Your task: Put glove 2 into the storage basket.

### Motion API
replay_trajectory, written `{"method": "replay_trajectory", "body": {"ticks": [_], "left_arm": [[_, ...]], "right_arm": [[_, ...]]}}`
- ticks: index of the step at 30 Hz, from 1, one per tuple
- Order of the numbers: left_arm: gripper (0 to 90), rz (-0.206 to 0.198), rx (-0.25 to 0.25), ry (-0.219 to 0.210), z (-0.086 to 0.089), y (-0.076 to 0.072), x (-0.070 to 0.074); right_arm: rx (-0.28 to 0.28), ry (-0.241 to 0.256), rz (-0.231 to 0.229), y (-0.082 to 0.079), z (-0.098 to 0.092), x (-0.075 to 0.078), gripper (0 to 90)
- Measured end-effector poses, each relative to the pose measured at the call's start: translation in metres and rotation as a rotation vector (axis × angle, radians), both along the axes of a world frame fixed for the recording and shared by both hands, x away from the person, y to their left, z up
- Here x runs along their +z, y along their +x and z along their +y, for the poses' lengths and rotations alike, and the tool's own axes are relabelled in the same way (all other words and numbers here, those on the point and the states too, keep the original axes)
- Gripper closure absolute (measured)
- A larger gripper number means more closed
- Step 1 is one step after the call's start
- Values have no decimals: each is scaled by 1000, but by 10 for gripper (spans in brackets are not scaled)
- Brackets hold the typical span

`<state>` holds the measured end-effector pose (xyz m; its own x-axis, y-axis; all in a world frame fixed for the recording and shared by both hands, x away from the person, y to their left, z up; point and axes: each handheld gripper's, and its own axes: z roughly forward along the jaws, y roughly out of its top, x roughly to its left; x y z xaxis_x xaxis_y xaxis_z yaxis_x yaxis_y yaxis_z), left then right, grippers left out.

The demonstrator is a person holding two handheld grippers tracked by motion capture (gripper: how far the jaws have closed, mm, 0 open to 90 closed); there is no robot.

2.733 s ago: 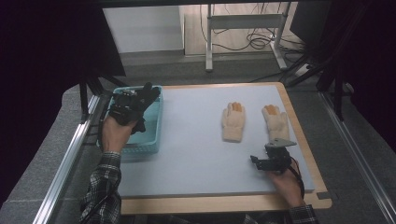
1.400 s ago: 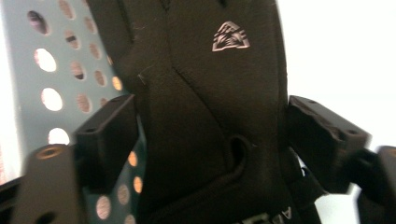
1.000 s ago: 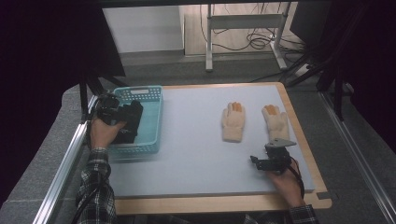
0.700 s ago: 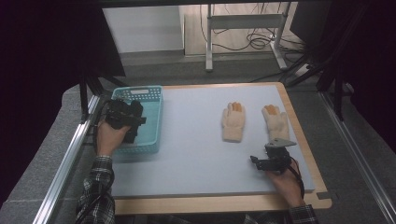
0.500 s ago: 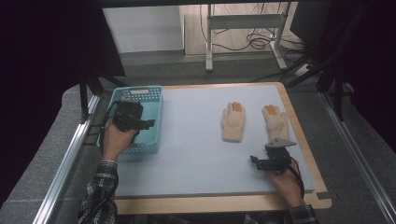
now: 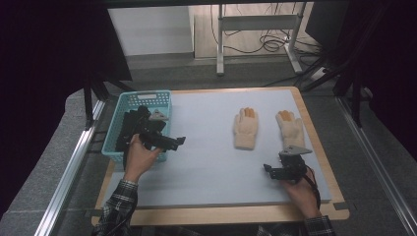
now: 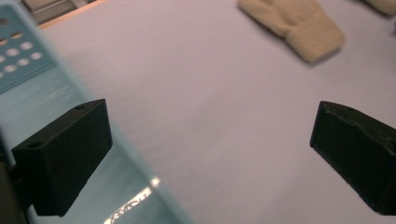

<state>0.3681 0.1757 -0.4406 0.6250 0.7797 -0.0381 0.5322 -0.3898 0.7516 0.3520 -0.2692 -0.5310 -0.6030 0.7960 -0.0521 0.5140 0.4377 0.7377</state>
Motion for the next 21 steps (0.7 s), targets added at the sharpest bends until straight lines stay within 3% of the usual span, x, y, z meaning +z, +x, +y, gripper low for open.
{"method": "replay_trajectory", "body": {"ticks": [6,10,17,21], "left_arm": [[0,-20,-79,-21,-26,-18,-10],[0,-23,-121,-21,-43,-31,-28],[0,-24,-144,-13,-59,-43,-52],[0,-23,-142,20,-66,-50,-67]], "right_arm": [[0,-1,-1,0,0,0,206],[0,-1,0,0,0,0,207],[0,-1,0,0,0,0,207],[0,-1,-1,0,0,0,207]]}}
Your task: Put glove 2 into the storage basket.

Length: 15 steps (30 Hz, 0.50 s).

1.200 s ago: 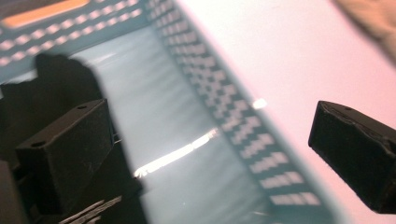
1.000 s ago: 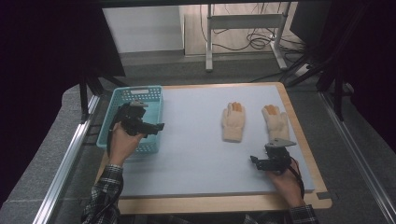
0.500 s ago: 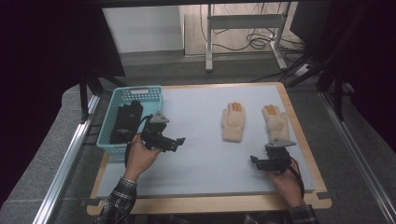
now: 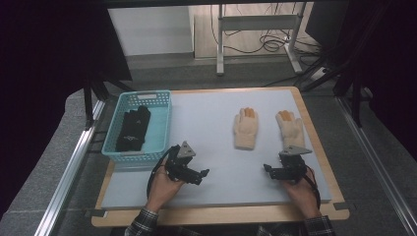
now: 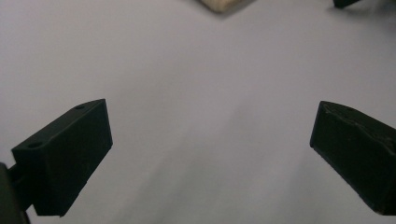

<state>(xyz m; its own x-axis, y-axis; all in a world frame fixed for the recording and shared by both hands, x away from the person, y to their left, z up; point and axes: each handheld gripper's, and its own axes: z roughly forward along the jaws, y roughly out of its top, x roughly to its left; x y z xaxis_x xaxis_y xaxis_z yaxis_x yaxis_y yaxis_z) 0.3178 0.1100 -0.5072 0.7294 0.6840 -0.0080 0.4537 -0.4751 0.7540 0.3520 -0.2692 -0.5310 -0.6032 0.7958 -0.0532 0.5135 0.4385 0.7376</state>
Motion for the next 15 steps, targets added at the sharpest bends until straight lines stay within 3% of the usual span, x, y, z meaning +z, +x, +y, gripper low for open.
{"method": "replay_trajectory", "body": {"ticks": [5,9,10,12,14,15], "left_arm": [[0,12,38,45,2,-5,-23],[0,25,59,68,5,-6,-33],[0,25,71,100,6,-6,-37],[0,29,74,83,7,-6,-38],[0,81,82,48,11,-2,-41],[0,81,82,48,11,-2,-41]], "right_arm": [[0,0,0,0,0,0,207],[0,0,0,0,0,0,207],[0,0,0,0,0,0,207],[0,-1,0,0,0,0,207],[0,0,0,0,0,0,207],[0,0,0,0,0,0,207]]}}
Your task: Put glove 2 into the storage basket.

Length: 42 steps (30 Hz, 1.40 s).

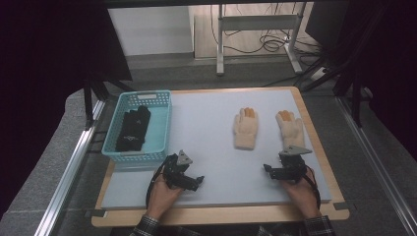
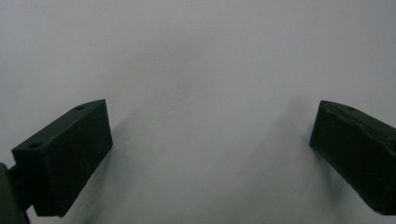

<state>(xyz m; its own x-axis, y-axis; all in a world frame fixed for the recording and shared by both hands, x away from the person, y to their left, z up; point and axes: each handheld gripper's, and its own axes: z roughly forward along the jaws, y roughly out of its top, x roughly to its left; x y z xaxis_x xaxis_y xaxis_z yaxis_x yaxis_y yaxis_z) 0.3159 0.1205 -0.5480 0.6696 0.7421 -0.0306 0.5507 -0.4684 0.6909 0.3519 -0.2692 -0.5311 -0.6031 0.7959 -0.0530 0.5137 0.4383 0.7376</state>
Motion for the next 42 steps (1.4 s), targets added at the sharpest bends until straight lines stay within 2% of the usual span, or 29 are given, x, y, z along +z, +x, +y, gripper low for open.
{"method": "replay_trajectory", "body": {"ticks": [12,18,20,24,29,30,33,35,39,42], "left_arm": [[0,5,4,-7,1,1,-1],[0,5,4,-8,1,1,-1],[0,5,4,-8,1,1,-1],[0,6,4,-8,1,1,-1],[0,6,4,-8,1,1,-1],[0,6,4,-7,1,1,-1],[0,6,4,-8,1,1,-1],[0,6,5,-8,1,1,-1],[0,6,4,-8,1,1,-1],[0,5,4,-8,1,1,-1]], "right_arm": [[1,6,7,1,-1,0,210],[12,55,42,6,-6,4,241],[15,57,45,8,-7,5,242],[20,74,39,20,-5,13,255],[45,79,15,37,5,23,316],[56,79,10,45,10,26,349],[60,74,6,52,14,28,363],[71,76,3,67,21,31,363],[77,99,8,81,26,32,324],[87,88,-1,95,34,33,285]]}}
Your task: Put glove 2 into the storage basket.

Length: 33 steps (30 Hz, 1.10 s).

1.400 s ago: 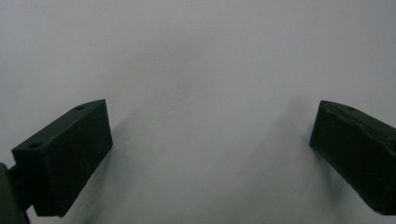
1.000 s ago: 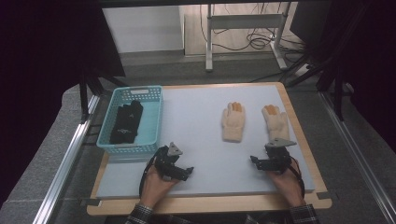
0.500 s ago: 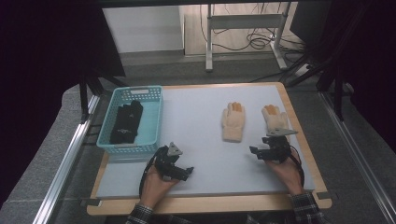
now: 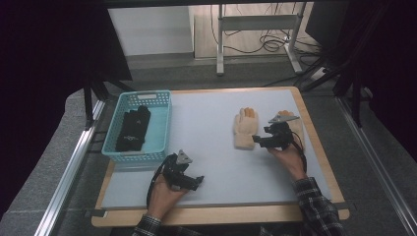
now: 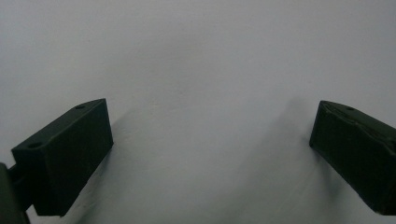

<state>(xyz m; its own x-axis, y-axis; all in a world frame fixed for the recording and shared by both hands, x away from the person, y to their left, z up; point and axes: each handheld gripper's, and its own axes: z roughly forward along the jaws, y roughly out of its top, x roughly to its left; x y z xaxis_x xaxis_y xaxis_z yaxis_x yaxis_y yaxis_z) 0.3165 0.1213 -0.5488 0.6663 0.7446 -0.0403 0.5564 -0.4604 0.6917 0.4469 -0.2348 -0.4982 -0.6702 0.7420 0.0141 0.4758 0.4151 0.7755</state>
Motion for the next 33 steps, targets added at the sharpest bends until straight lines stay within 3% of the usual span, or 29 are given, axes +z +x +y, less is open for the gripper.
{"method": "replay_trajectory", "body": {"ticks": [8,13,18,21,23,25,29,33], "left_arm": [[0,1,-5,6,0,0,0],[0,2,-5,6,1,0,0],[0,2,-5,6,1,0,0],[0,2,-5,6,0,0,0],[0,2,-5,6,1,0,0],[0,2,-5,6,0,0,0],[0,2,-5,6,1,0,0],[0,2,-5,6,1,0,0]], "right_arm": [[46,-42,-20,34,32,-1,203],[50,-89,8,56,49,-15,187],[37,-144,12,63,55,-27,196],[15,-105,21,63,52,-29,338],[12,-112,36,63,50,-26,463],[4,-120,50,63,49,-24,521],[0,-116,59,61,47,-21,584],[11,-112,39,52,46,-14,595]]}}
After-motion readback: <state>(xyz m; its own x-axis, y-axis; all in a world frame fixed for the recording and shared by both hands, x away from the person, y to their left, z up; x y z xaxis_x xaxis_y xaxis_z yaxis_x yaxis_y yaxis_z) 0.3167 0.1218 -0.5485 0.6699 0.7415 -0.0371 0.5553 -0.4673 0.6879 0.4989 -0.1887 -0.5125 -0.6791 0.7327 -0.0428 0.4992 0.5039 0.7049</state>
